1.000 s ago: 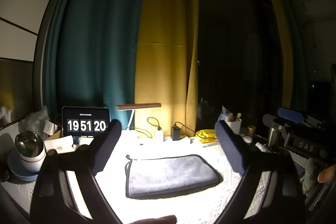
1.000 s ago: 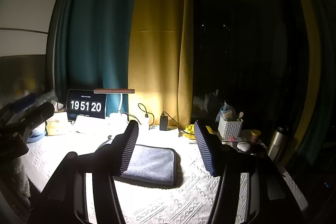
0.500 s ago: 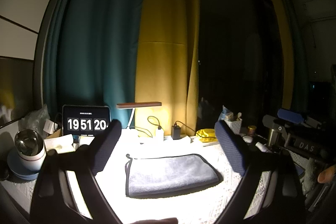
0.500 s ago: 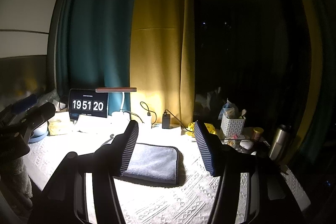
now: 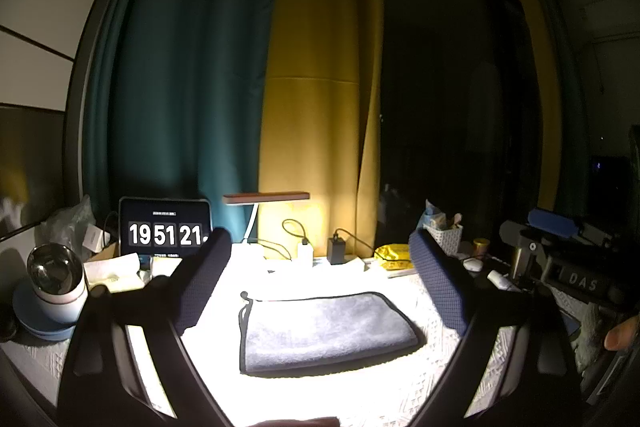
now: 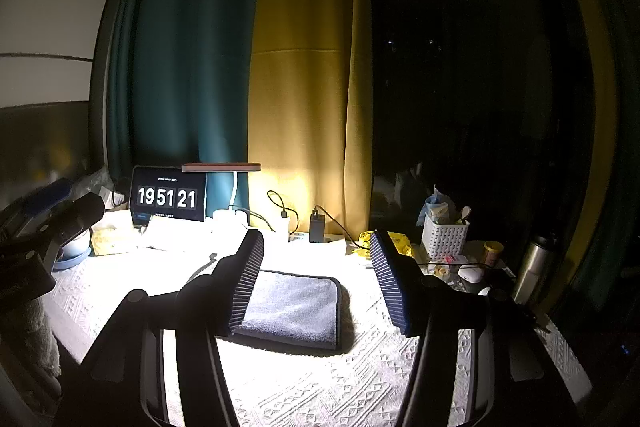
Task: Fold towel
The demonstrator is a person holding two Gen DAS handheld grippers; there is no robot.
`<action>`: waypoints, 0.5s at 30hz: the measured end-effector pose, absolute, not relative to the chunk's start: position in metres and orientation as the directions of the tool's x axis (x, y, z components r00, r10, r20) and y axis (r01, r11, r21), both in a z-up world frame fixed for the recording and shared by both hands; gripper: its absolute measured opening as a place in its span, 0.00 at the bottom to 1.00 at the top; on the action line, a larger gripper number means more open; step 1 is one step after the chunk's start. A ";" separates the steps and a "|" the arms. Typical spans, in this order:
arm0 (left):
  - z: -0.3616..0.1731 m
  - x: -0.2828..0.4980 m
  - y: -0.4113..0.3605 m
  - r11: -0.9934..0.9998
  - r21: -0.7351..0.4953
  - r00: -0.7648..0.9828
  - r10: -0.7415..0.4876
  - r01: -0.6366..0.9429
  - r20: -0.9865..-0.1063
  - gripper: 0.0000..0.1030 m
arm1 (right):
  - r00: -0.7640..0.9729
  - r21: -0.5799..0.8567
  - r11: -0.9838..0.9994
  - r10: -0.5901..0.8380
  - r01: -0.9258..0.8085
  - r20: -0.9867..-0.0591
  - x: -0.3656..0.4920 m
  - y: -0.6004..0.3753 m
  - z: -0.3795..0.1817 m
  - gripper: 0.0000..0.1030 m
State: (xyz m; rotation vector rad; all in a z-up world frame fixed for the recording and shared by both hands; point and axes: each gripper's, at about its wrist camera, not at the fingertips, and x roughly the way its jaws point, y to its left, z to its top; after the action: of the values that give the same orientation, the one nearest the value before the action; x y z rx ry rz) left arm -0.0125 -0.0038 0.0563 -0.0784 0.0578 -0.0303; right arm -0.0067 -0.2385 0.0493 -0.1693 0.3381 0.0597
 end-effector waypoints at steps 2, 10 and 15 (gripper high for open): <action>0.056 -0.012 -0.004 0.996 -0.079 0.998 -0.032 0.027 -0.057 0.89 | 0.941 -0.156 0.984 0.030 -0.087 -0.337 -0.007 -0.238 0.049 0.57; 0.055 -0.012 -0.004 0.996 -0.081 0.998 -0.031 0.026 -0.059 0.89 | 0.940 -0.156 0.984 0.030 -0.088 -0.340 -0.005 -0.238 0.048 0.57; 0.054 -0.012 -0.003 0.996 -0.083 0.998 -0.028 0.023 -0.061 0.89 | 0.938 -0.156 0.984 0.032 -0.091 -0.345 -0.004 -0.239 0.046 0.57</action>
State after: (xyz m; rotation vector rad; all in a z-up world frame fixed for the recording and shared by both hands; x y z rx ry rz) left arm -0.0118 -0.0034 0.0543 -0.0824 0.0624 -0.0255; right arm -0.0040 -0.2386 0.0460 -0.1712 0.3486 0.0628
